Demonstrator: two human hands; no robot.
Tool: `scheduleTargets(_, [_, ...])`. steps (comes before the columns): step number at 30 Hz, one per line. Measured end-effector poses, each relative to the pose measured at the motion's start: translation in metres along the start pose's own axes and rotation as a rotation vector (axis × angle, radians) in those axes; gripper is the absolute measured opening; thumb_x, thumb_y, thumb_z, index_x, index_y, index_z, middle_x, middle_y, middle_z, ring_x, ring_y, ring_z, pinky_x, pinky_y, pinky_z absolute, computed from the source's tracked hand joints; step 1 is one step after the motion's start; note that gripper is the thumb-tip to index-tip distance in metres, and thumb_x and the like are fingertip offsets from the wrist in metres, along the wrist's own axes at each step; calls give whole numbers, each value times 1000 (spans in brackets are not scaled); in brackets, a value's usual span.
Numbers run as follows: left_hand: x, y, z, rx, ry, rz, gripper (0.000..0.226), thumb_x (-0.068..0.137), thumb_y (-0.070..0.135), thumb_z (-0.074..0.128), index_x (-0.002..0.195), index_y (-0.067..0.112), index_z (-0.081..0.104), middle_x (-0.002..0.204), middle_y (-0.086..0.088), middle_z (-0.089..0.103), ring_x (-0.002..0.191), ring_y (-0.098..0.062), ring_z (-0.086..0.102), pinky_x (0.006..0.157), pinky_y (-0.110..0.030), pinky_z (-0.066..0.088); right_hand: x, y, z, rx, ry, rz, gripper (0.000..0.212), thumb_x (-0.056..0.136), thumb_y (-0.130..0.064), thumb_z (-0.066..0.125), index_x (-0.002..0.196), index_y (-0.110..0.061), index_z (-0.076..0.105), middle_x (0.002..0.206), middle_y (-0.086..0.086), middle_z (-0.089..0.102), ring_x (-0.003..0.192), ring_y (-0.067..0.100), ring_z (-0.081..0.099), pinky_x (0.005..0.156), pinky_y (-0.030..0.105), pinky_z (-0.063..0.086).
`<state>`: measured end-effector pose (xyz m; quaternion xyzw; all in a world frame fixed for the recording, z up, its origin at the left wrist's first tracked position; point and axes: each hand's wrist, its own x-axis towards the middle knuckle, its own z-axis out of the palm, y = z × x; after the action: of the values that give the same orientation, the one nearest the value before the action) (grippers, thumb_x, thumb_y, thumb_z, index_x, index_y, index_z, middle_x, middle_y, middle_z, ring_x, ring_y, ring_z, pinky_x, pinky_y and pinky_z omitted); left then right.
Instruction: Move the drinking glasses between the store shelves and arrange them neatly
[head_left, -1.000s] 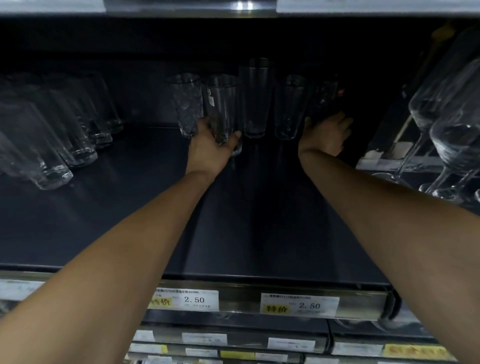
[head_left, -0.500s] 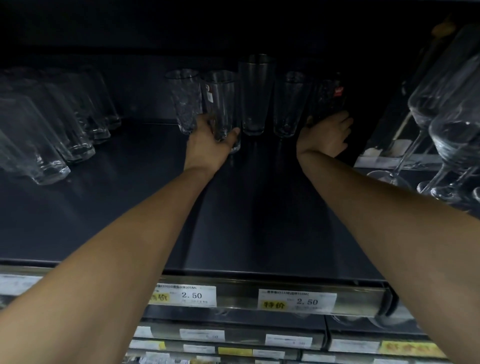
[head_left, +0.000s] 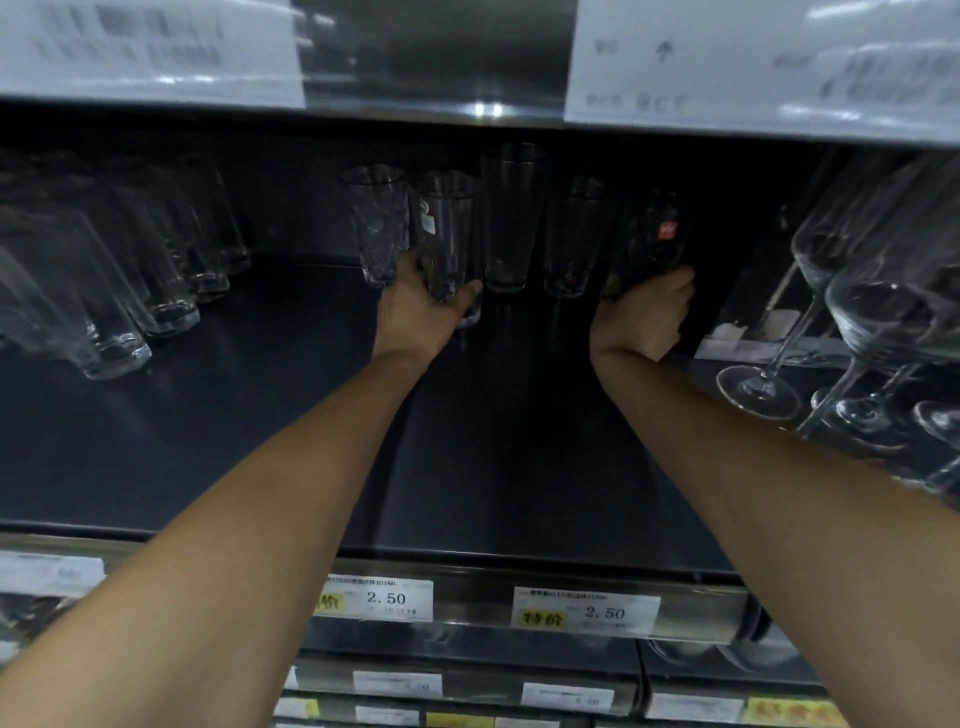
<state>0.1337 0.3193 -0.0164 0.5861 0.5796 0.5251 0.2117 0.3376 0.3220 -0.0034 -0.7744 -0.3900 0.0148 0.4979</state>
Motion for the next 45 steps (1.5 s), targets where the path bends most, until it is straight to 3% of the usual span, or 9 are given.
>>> scheduleTargets(5, [-4,-1,-4,-89,-27,-27,85,71,44,84,140,20,41,128,3,63,112,-10,62,92,-20,52,-10,10,-13,40,-26,-23,80,85,-35,73,145,-2,31,141,18,42,131,35,42,102,46,40])
scheduleTargets(10, [-20,5,-10,-90,-65,-79,55,71,40,85,113,23,54,121,0,58,102,-8,61,67,-5,48,-18,23,-23,80,-106,-140,72,83,-41,72,138,-4,47,133,17,51,119,34,44,95,29,31])
scheduleTargets(18, [-58,18,-30,-143,-125,-132,65,73,26,85,120,12,42,99,0,67,90,-12,69,65,-20,54,-43,29,-64,445,-421,-77,63,78,-18,79,119,-13,32,91,-13,52,77,-2,53,57,-1,37])
scheduleTargets(24, [-90,48,-50,-147,-231,-217,57,73,27,87,118,14,54,95,-3,68,74,-14,68,50,-22,53,-52,27,-95,447,-802,-128,67,64,-33,89,118,-19,52,106,-9,66,96,5,64,83,23,53])
scheduleTargets(29, [-119,68,-70,-164,-185,-247,34,70,28,87,90,19,61,80,-4,72,76,-17,68,74,-32,57,-67,24,-122,568,-1035,-100,37,75,-25,85,106,-31,65,100,-11,74,88,-1,70,69,14,53])
scheduleTargets(33, [-141,83,-95,-243,-217,-244,40,70,19,87,95,10,57,76,-11,72,78,-25,72,62,-34,54,-90,6,-134,706,-1161,-41,37,80,-18,79,112,-29,63,104,-5,75,93,7,72,71,18,55])
scheduleTargets(37, [-174,97,-126,-293,-99,-261,45,74,16,85,107,11,56,73,1,70,70,-24,68,67,-38,57,-117,-19,-144,805,-1282,-23,54,67,-33,81,119,-28,64,106,-3,76,101,17,72,85,37,56])
scheduleTargets(40, [-202,96,-155,-335,10,-290,52,66,43,86,107,24,60,84,3,73,77,-24,70,79,-51,59,-140,-31,-146,838,-1399,-3,58,66,-40,86,119,-27,65,105,-1,76,101,21,72,89,42,54])
scheduleTargets(45, [-244,91,-203,-478,188,-403,55,70,37,86,116,26,57,93,-11,75,82,-34,75,83,-53,58,-187,-49,-137,847,-1547,16,74,54,-52,88,120,-27,66,110,6,74,105,34,70,93,56,53])
